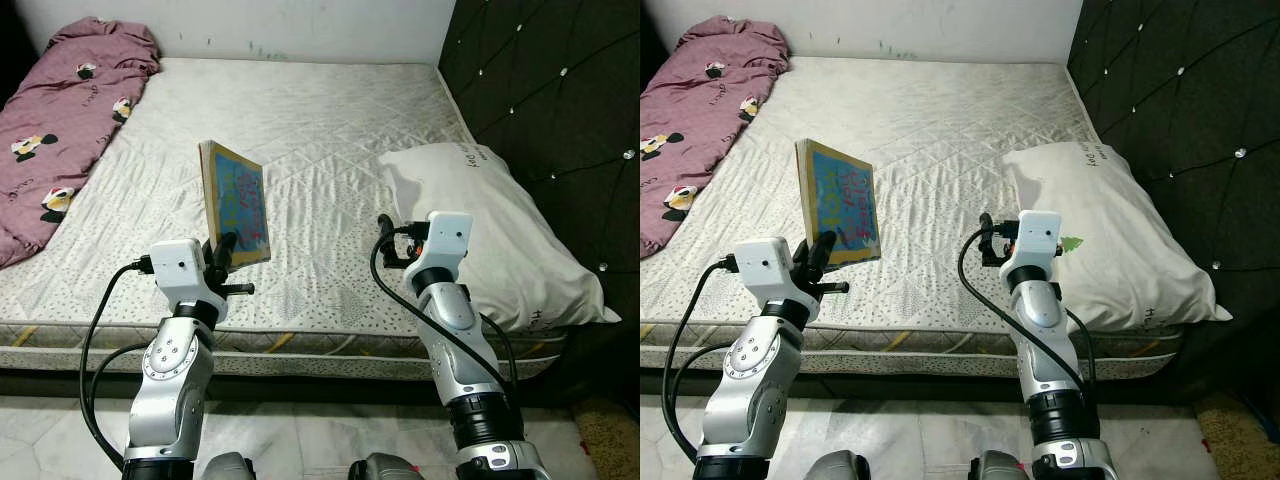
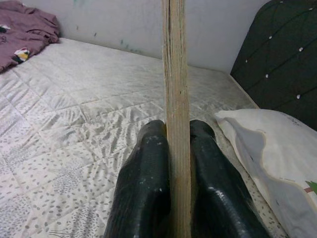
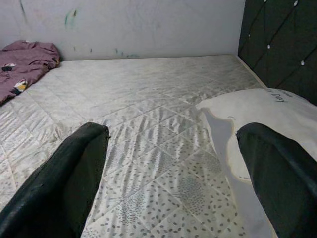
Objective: Clean up the room
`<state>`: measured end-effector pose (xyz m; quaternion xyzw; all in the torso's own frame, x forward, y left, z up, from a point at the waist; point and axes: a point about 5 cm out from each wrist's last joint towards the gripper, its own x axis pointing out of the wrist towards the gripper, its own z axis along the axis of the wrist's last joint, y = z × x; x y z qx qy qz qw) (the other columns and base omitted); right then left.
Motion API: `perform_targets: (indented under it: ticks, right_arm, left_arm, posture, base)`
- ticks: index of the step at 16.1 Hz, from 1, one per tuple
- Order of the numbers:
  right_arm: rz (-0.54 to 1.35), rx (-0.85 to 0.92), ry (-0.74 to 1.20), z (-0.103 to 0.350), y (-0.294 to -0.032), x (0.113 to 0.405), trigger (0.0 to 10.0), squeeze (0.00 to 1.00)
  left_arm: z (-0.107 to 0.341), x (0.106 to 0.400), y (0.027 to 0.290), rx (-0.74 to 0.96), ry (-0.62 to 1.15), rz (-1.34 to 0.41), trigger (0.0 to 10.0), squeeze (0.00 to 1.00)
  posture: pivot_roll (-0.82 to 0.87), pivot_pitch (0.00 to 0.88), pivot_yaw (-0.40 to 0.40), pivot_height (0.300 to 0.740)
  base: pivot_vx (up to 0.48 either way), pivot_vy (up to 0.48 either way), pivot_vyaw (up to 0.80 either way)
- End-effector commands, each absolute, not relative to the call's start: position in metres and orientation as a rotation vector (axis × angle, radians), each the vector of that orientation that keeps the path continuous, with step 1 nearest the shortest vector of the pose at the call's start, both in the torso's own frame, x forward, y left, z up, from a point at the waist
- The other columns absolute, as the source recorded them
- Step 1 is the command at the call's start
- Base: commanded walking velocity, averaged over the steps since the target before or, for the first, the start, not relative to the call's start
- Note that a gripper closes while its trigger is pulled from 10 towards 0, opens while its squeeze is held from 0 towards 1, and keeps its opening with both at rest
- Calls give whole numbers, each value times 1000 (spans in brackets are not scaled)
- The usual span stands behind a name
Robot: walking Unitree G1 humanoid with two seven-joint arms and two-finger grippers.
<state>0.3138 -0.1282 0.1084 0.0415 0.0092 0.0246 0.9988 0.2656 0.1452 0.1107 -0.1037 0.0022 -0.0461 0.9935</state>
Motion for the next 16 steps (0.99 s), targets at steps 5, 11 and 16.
perform_targets:
  ticks: [5,11,16]
  right_arm:
    - [48,85,2,114,-129,316,10000,0]
    - [47,80,0,115,-129,317,10000,0]
    - [29,65,-8,115,-132,312,10000,0]
  left_arm:
    - [125,264,141,-213,-72,-145,10000,0]
    - [125,265,140,-220,-70,-148,10000,0]
    - [120,263,140,-215,-44,-142,10000,0]
  posture:
    - [-76,8,-17,740]
    - [-79,8,-16,740]
    - [-148,35,19,740]
  base:
    - [57,0,-101]
    - [289,0,-68]
    - [0,0,0]
